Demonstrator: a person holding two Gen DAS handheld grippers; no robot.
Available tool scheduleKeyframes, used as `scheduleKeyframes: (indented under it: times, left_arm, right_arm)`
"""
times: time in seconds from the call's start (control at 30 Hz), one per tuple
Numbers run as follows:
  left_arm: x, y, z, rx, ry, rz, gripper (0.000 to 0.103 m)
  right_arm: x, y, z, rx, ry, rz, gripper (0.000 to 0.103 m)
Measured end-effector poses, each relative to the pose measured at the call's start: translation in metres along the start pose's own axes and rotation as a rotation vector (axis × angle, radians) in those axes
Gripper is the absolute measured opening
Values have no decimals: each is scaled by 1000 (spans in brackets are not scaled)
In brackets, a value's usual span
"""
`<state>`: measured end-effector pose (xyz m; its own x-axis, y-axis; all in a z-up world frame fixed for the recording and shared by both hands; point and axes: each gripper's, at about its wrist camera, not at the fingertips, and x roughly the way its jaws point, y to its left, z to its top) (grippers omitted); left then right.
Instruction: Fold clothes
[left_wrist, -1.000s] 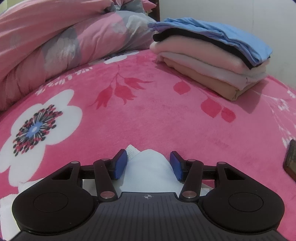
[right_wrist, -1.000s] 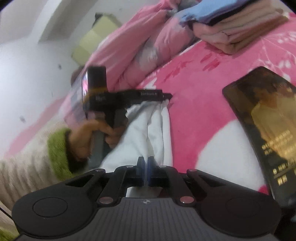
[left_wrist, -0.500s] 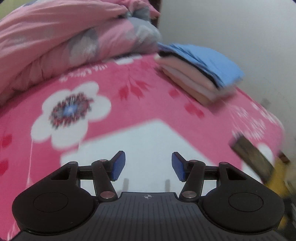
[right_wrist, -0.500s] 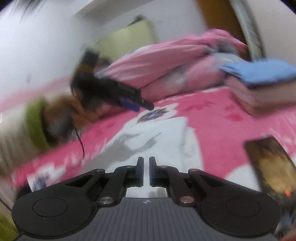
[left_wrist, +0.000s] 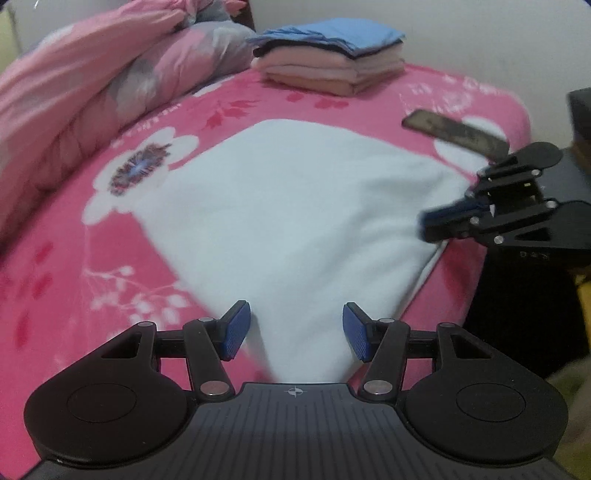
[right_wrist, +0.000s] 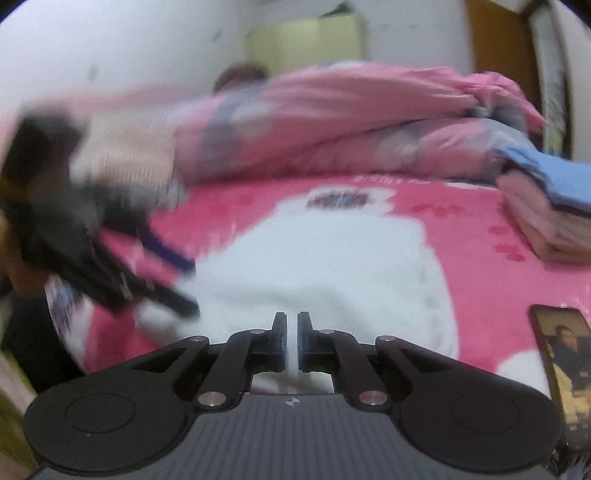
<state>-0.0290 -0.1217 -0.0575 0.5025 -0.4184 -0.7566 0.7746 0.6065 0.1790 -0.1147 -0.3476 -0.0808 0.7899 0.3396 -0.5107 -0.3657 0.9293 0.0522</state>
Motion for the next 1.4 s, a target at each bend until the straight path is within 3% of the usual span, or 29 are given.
scheduleKeyframes:
  times: [0.1,0.17,0.33,0.4,0.5,0.6,0.73,0.87,0.93,1.03,1.17,1.3,1.4]
  left_arm:
    - [-37,39,-4,0,20,114,56]
    - [-70,72,0,46,39,295,56]
    - [-129,132,8,222,73,802,56]
    - [-136,141,6,161,53,835,56]
    - [-120,137,-8,-35,5,627,56]
    - [-83,112,-29,-123,-30,491,56]
    - [-54,91,-45,-303,-120,275,56]
    - [-29,72,-34,-340,-204,116,56]
    - [-15,57,-25,-323,-217,61,56]
    - [9,37,-24,-271,-181,45,56]
    - [25,24,-35,-252,-164,20,58]
    - [23,27,-46,-311,-158,-27,59]
    - [26,31,-50,-360,-148,-64,60]
  right_arm:
    - [-6,-9,-16,14,112,-15,5]
    - [-20,-10,-13,4,126,-21,5]
    - [-20,2,18,4,-29,66,5]
    - [0,11,26,5,-68,101,5]
    - [33,23,29,24,-74,143,6]
    - [51,34,14,51,13,162,6]
    - [18,42,6,9,92,222,6]
    - [6,26,33,-18,35,107,6]
    - [13,10,49,10,-30,31,6]
    - [33,-11,58,65,-76,-50,6]
    - [49,-23,32,109,-6,-81,6]
    - [15,-25,9,128,57,-94,6]
    - [-4,-29,21,152,41,-104,6]
